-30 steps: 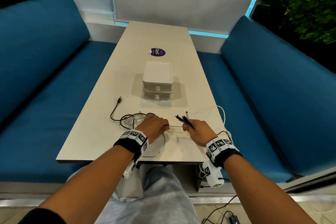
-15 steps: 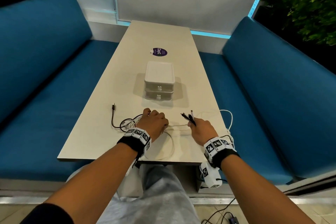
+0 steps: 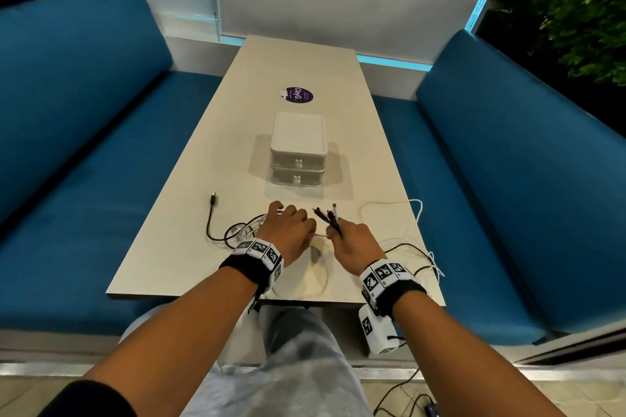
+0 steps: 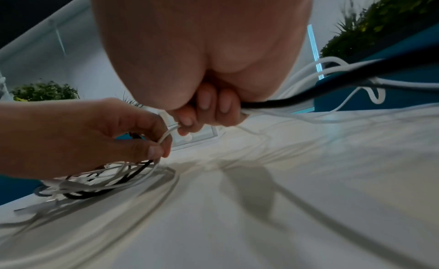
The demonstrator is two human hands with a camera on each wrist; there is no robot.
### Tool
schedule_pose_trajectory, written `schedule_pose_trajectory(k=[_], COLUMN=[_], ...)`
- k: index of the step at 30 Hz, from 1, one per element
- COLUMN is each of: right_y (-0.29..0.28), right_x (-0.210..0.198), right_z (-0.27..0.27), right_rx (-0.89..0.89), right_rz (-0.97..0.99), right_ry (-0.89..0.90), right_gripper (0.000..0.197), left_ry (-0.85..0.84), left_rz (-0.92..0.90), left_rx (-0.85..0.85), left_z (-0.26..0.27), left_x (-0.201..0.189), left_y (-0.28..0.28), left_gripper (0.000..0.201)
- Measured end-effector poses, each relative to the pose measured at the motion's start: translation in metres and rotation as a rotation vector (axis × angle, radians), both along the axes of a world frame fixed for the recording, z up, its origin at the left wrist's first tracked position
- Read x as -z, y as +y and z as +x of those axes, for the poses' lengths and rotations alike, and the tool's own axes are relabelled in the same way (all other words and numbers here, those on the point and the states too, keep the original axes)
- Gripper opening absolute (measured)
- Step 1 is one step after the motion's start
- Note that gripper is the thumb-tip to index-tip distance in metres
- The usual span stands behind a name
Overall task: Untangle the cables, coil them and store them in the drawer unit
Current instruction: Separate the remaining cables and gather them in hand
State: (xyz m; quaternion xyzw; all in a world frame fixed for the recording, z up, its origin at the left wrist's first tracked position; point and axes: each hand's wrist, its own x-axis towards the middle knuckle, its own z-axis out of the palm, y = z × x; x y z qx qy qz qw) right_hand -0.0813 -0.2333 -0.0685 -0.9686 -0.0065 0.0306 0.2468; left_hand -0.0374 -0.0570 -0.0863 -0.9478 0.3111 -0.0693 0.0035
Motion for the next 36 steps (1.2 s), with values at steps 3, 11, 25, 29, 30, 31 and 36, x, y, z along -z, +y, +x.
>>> schedule_pose_trajectory(k=[3,11,25,29,30,31,36], right_y=[-0.001,-0.041,-0.041,-0.027,-0.025,-0.025,-0.022], right_x=[-0.002,-0.019,0.004,0.005,0.006,0.005,0.01], right_z=[-0.003,0.009,-0.015,-0.01,-0.009,-0.009,-0.01], right_rx=[0.006,0.254,0.35,0.357,0.352,0.347,0.285], right_rz=[0.018,-0.095,-0.111,0.012,0.063,0.116,0.306], right_ry=[0.015,0.038,0.071,0.058,0.06,0.067,0.095], right_gripper=[0.036,0.033,0.041,0.038,0.034,0.03,0.021], left_ry=[0.013,0.12,0.299,0.284,0.287,0.289,0.283], left_rz=[-0.024,-0.064,-0.434,-0.579,-0.589,-0.598,-0.608], left_rx=[-0.009,-0.053,-0.103,-0.106,-0.12,-0.127,-0.098], left_z=[0.003,0.016,0.014,0.01,0.009,0.009,0.002], left_x=[0.002,0.005,-0.014,-0.026,-0.027,-0.027,-0.026], left_y=[0.0,0.032,0.037,0.045,0.048,0.048,0.048], left_gripper=[0.027,0.027,0.045,0.042,0.04,0.038,0.034])
